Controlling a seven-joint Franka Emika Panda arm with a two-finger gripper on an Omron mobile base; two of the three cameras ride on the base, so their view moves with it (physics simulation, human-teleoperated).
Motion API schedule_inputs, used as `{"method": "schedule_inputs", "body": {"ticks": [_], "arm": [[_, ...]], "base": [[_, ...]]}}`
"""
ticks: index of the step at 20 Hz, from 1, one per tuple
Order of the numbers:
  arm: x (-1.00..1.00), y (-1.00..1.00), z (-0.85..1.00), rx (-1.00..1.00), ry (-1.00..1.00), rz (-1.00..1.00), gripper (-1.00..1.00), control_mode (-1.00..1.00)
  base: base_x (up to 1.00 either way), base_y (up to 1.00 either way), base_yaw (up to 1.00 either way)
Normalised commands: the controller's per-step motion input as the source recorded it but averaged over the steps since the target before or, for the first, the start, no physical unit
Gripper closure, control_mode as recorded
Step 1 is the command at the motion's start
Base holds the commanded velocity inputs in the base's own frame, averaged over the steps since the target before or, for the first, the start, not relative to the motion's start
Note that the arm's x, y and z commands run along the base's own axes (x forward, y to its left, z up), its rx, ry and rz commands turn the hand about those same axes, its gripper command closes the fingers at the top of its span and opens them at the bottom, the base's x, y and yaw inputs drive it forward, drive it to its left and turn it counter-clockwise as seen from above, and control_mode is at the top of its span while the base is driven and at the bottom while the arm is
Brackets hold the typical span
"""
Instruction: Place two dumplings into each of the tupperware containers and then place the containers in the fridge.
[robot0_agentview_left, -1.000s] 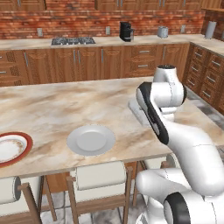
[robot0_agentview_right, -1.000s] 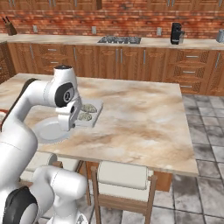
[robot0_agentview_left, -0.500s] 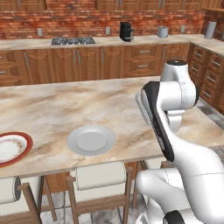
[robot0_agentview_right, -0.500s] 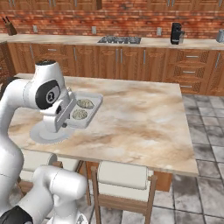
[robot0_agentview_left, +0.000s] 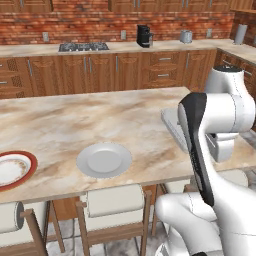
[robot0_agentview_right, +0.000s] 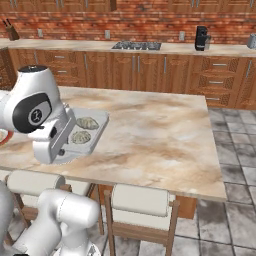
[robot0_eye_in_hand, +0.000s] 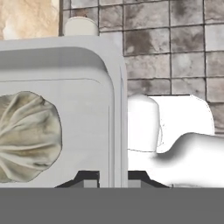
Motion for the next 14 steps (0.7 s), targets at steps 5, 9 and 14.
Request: {"method": "schedule_inputs", "body": {"ticks": [5, 9, 14], "arm": [[-0.04, -0.02, 0.01, 0.0, 0.02, 0.01, 1.0, -1.0], [0.0, 0.0, 0.0, 0.0, 0.01, 0.0, 1.0, 1.0], [0.0, 0.0, 0.0, 0.0, 0.0, 0.0, 1.0, 1.0]], "base": [[0.0, 0.0, 0.0], [-0.01, 0.0, 0.0], [-0.89, 0.0, 0.0]]}}
